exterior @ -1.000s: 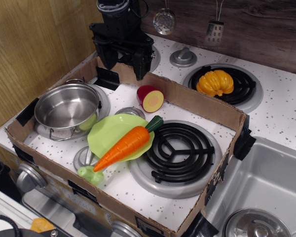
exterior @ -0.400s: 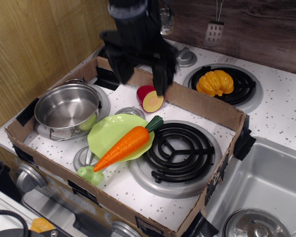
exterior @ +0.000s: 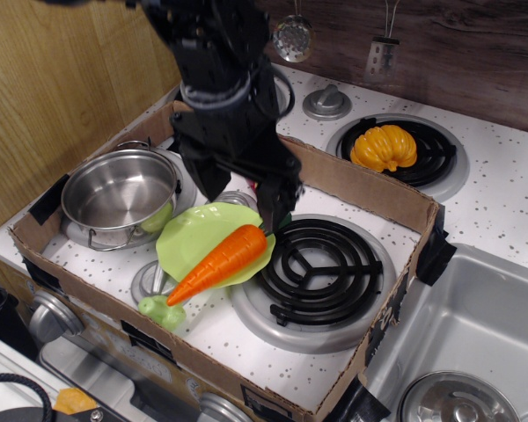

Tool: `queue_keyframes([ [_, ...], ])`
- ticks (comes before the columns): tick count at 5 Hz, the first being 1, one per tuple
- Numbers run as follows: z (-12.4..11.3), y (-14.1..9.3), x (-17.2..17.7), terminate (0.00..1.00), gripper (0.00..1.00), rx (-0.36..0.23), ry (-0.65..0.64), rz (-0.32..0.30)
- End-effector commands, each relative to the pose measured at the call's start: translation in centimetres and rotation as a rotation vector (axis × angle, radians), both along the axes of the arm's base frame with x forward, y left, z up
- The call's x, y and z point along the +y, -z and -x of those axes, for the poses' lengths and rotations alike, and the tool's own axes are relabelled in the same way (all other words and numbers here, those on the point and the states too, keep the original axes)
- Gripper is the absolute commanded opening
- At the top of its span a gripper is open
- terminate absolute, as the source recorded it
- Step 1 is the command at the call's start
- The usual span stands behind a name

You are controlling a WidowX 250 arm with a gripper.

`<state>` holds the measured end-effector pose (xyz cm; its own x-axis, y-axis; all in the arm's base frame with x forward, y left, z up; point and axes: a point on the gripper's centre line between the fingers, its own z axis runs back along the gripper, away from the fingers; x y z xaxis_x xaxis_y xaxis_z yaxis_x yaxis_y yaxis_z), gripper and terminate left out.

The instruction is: Take carrot off plate

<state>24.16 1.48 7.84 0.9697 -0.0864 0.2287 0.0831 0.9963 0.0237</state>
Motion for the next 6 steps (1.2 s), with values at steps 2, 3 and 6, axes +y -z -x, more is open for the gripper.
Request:
queue_keyframes([
  [2,-0.5,3.4,1.6,0.0,1.0,-0.039,0.009,-0.026],
  [3,-0.4,4.2,1.9,0.0,1.0,-0.048,-0.007,-0.033],
  [6,-0.5,5.1,2.2,0.0,0.0,-0.049,-0.033,-0.011],
])
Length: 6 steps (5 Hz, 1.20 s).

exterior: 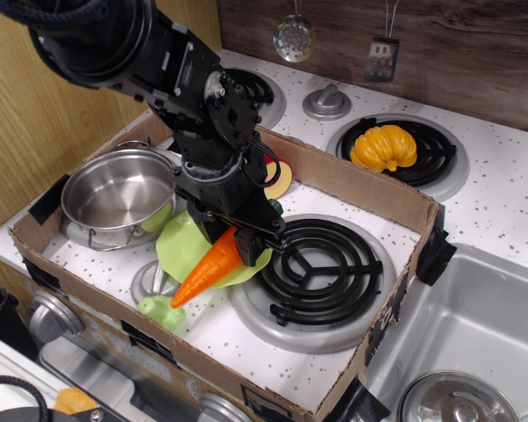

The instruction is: Take carrot off plate

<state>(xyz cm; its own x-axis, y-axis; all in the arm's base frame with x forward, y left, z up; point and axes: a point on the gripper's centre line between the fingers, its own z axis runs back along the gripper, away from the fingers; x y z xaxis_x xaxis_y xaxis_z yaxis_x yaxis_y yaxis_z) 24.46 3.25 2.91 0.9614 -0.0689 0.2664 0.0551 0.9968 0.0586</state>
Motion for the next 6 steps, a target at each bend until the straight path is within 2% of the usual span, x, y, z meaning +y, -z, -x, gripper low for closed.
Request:
queue_keyframes([
  [1,-0.1,0.5,0.4,0.0,0.0,-0.004,-0.025,0.031],
  [2,-0.3,-0.9,0.1,0.0,0.0,0.008,-0.046,0.034],
  [4,-0.7,-5.1,-1.6,0.0,0.0,0.037,-0.12,-0.011],
  [5,-0.6,-5.6,-2.9,0.0,0.0,0.029,-0.164,0.028],
  [6,-0.9,-4.3,-5.3,0.0,0.0,0.029,-0.174,0.069],
])
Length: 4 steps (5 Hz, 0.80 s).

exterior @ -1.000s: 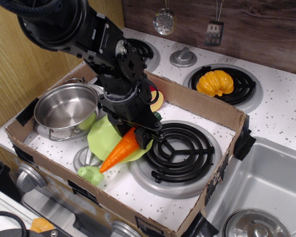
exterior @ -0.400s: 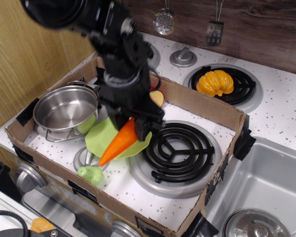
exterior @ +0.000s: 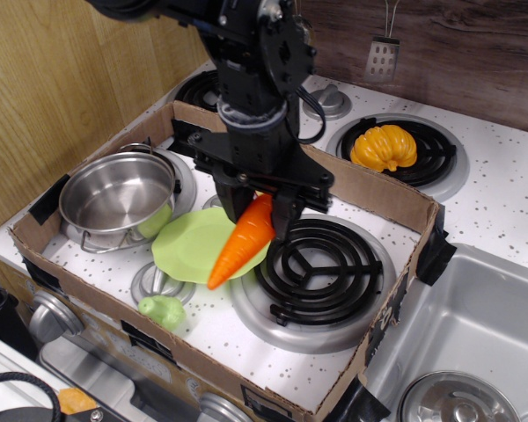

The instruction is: Take carrot off plate

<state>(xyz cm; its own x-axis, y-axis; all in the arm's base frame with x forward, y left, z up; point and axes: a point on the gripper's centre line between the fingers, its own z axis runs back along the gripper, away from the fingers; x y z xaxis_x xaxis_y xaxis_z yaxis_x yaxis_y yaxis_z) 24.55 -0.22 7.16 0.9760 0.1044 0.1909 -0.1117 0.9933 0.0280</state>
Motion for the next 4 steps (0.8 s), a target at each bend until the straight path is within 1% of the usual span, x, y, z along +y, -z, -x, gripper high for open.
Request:
queue_keyframes([
  [1,-1.2,1.4,-3.2,0.0,0.0,-0.059,0.002,0.066],
  [2,-1.1,2.9,-4.4,0.0,0.0,-0.092,-0.016,0.087],
  [3,-0.7,3.8,-5.2,0.0,0.0,-0.114,-0.039,0.11],
  [4,0.3,4.1,-6.2,0.0,0.0,-0.138,-0.073,0.106],
])
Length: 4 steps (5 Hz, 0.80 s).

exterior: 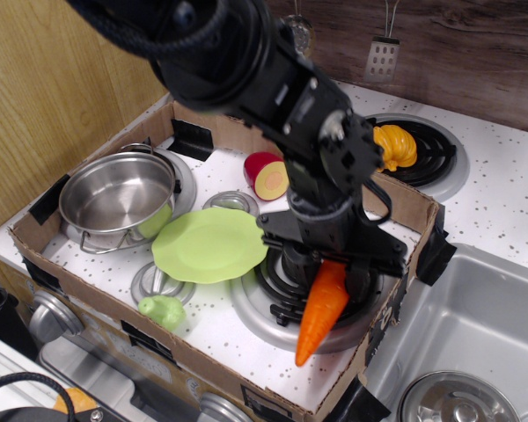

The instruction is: Take carrot off plate

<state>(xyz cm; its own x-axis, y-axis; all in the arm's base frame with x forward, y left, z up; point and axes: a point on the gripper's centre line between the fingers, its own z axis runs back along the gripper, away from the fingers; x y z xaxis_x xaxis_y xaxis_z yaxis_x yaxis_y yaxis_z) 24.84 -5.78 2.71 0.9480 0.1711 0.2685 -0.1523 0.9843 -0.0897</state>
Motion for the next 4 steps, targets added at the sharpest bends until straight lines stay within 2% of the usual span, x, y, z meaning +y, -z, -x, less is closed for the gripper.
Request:
queue_keyframes([
  [1,1.5,-0.5,-1.3,0.0,0.0,-0.073,-0.066,-0.027],
  [2,2.0,-1.2,-1.3,0.0,0.0,-0.086,-0.083,-0.05],
  [3,2.2,-1.7,-1.3,0.0,1.0,-0.101,-0.071,-0.06],
  [4,1.9,-2.0,-1.2,0.0,1.0,-0.108,-0.059,-0.07],
])
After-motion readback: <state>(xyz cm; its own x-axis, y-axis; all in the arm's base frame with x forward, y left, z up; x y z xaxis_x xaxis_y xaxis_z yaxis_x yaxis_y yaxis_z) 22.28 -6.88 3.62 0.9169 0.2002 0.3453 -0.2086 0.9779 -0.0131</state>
